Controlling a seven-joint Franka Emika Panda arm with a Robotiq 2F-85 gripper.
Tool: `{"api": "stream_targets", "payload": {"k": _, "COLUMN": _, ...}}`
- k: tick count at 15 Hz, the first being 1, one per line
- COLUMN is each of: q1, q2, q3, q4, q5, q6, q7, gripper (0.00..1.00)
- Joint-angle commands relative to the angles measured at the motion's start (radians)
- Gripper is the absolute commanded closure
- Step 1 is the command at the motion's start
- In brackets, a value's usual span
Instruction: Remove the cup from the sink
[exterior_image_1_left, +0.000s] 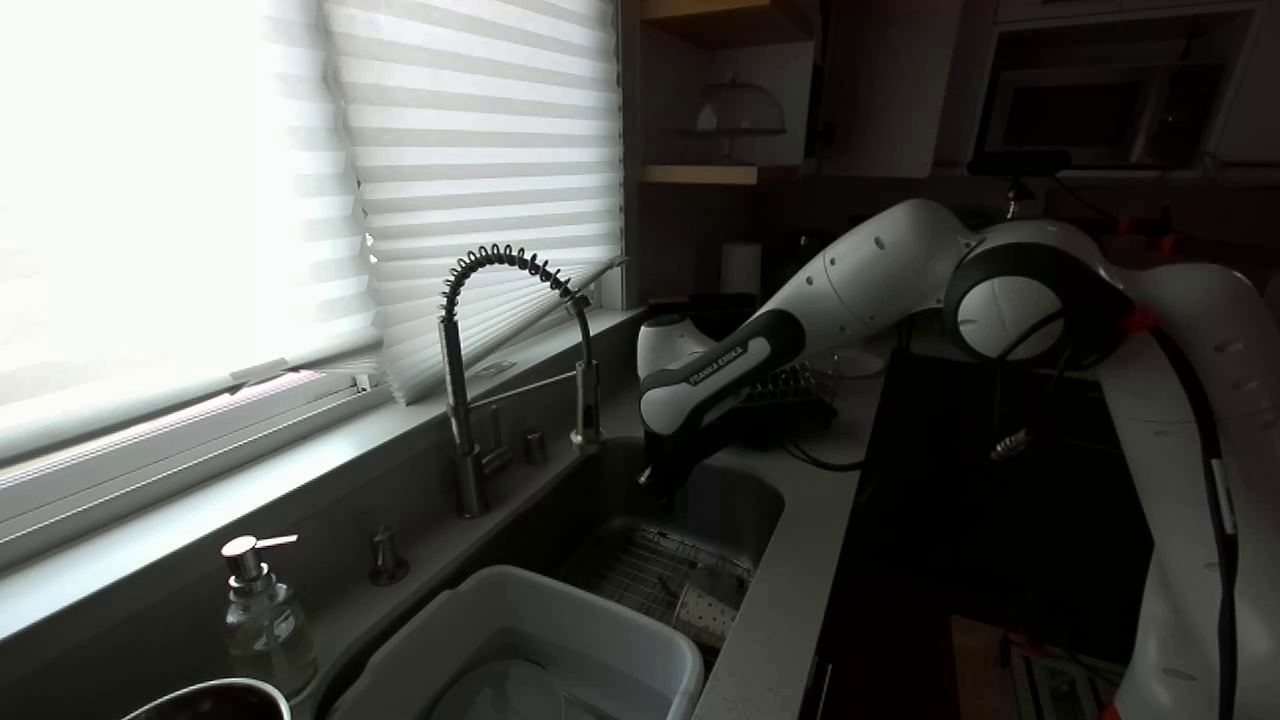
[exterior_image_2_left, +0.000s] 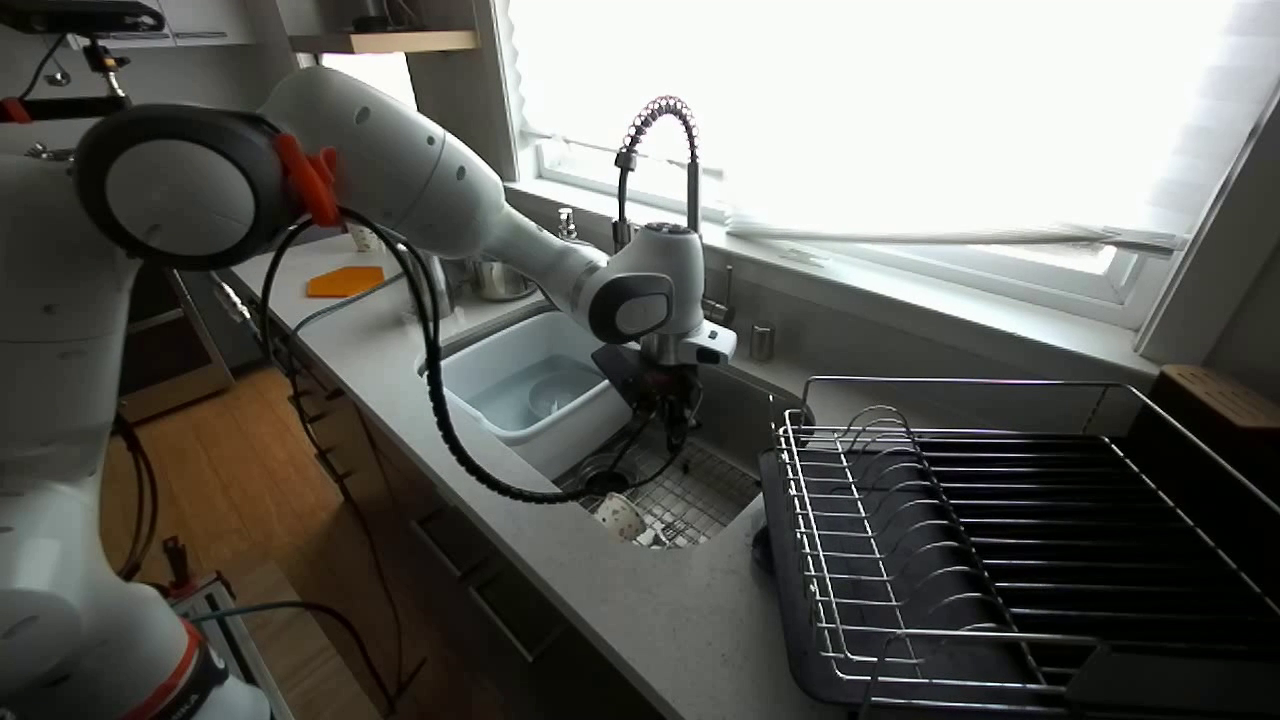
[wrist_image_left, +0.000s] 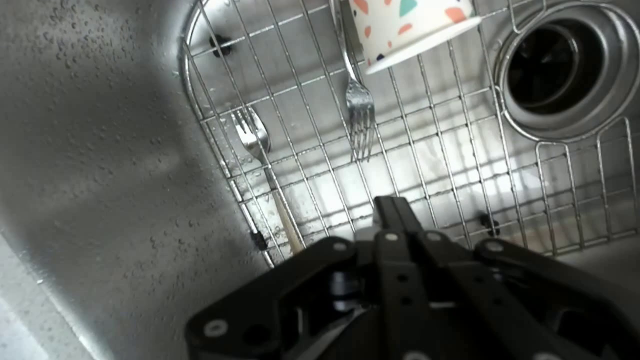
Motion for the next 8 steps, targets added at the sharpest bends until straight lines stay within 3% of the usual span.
{"api": "stream_targets", "payload": {"k": 1, "q1": -0.009, "q2": -0.063, "q3": 0.008, "q4": -0.079, "q5": 0.018, "q6": 0.06, "q7": 0.01, "gripper": 0.74}}
{"api": "stream_targets", "payload": {"k": 3, "q1": -0.006, "q2": -0.06, "q3": 0.012, "q4": -0.094, "q5": 0.021, "q6": 0.065, "q7": 0.015, "gripper": 0.68}}
{"api": "stream_targets", "payload": {"k": 8, "q1": 0.0, "q2": -0.01, "q3": 0.038, "q4": -0.1, "q5": 0.04, "q6": 0.044, "q7": 0.019, "gripper": 0.31}}
